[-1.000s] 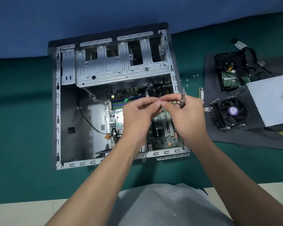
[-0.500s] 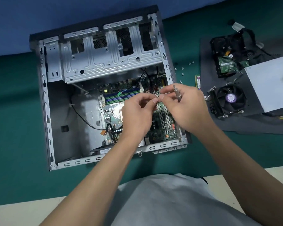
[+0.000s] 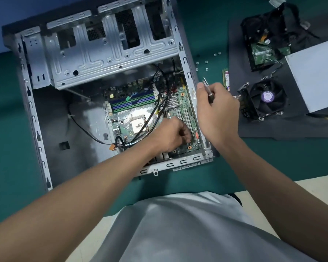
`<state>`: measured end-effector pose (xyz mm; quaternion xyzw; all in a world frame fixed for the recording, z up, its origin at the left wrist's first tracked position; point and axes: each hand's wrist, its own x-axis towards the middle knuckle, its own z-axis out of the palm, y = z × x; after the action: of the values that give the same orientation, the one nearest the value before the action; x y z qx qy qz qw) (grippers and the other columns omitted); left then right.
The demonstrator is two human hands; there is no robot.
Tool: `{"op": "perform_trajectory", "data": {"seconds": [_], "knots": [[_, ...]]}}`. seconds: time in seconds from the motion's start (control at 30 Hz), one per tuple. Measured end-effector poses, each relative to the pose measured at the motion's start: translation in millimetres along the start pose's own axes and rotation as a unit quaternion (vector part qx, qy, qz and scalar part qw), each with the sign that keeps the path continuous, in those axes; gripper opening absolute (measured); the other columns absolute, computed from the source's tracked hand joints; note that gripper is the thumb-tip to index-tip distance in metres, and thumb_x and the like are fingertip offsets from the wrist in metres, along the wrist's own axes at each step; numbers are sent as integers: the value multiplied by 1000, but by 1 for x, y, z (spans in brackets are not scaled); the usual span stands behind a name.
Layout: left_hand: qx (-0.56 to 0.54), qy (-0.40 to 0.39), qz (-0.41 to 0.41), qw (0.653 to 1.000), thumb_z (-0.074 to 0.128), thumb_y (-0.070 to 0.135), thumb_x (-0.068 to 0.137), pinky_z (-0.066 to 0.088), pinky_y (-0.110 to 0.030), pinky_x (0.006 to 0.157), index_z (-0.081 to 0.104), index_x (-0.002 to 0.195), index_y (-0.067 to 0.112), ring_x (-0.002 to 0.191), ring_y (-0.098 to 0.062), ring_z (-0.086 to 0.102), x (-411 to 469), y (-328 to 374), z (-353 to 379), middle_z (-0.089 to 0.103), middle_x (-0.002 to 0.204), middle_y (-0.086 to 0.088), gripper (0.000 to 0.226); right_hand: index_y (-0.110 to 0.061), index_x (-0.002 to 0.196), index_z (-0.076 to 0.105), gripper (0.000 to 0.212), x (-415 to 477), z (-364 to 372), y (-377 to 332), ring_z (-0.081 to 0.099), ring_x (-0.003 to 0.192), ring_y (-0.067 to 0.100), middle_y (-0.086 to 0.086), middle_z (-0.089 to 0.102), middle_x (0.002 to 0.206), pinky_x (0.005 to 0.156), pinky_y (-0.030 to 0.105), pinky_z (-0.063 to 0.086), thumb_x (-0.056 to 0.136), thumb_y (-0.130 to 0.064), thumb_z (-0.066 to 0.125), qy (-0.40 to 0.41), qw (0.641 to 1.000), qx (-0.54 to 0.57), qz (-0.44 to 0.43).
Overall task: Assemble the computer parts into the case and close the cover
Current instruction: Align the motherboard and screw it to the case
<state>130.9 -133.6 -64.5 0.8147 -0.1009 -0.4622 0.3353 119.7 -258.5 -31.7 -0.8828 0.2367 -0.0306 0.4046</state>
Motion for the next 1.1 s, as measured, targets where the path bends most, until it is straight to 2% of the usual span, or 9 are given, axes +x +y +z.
{"op": "perform_trajectory", "data": {"seconds": [0.1,0.2,0.3,0.43,0.53,0.67,0.8,0.93,1.1], "knots": [[141,-56,37,988,65,2,88,55,-21,77,66,83,16,74,-2,62,12,-7,8,64,84,6,15,-19,77,52,31,2,1,0,51,64,17,-2,59,69,60,30,30,96,-42,44,0,1000,-5,4],[259,-73,74,960,58,16,93,55,-33,74,56,77,19,74,-12,56,18,-14,13,55,83,1,16,-21,77,51,31,3,2,0,51,64,14,-4,59,69,60,28,27,96,-44,43,0,1000,-14,10],[267,-54,90,958,40,25,95,46,-30,65,53,79,15,68,-9,47,19,-20,17,49,78,0,23,-22,76,51,30,4,3,1,49,61,9,-6,57,68,58,26,25,96,-44,42,-2,1000,-18,14],[270,-28,163,948,34,20,88,18,-19,77,37,91,27,81,7,33,21,-20,20,35,83,15,8,-22,77,51,30,5,3,1,48,60,5,-9,55,66,57,25,23,95,-44,41,-3,1000,-22,20],[275,-13,185,943,35,19,90,24,-24,85,37,91,31,81,-7,26,26,-22,23,37,94,19,12,-23,76,52,29,5,4,1,47,58,5,-10,54,65,58,24,25,95,-43,42,-3,999,-22,27],[320,-14,189,928,44,18,85,33,-39,85,18,74,23,94,-19,32,26,-25,25,34,93,7,29,-24,74,50,29,5,5,2,46,58,7,-9,53,64,60,26,28,94,-42,41,-7,999,-22,31],[382,-9,200,902,59,15,84,32,-43,99,52,77,18,108,-20,34,25,-23,27,39,110,6,10,-25,71,47,29,4,4,2,46,57,7,-9,52,63,58,25,26,94,-42,41,-5,999,-21,31],[388,-5,221,895,60,11,81,26,-47,105,53,71,15,110,-19,31,22,-22,25,44,115,2,12,-22,74,50,30,4,5,1,45,57,8,-8,53,64,59,26,28,94,-41,42,-5,999,-19,28],[395,12,226,890,60,15,86,23,-44,105,60,85,15,108,-14,25,19,-23,24,41,121,1,2,-23,74,49,29,5,5,2,45,57,8,-9,51,63,59,27,28,94,-42,41,-6,999,-20,27]]}}
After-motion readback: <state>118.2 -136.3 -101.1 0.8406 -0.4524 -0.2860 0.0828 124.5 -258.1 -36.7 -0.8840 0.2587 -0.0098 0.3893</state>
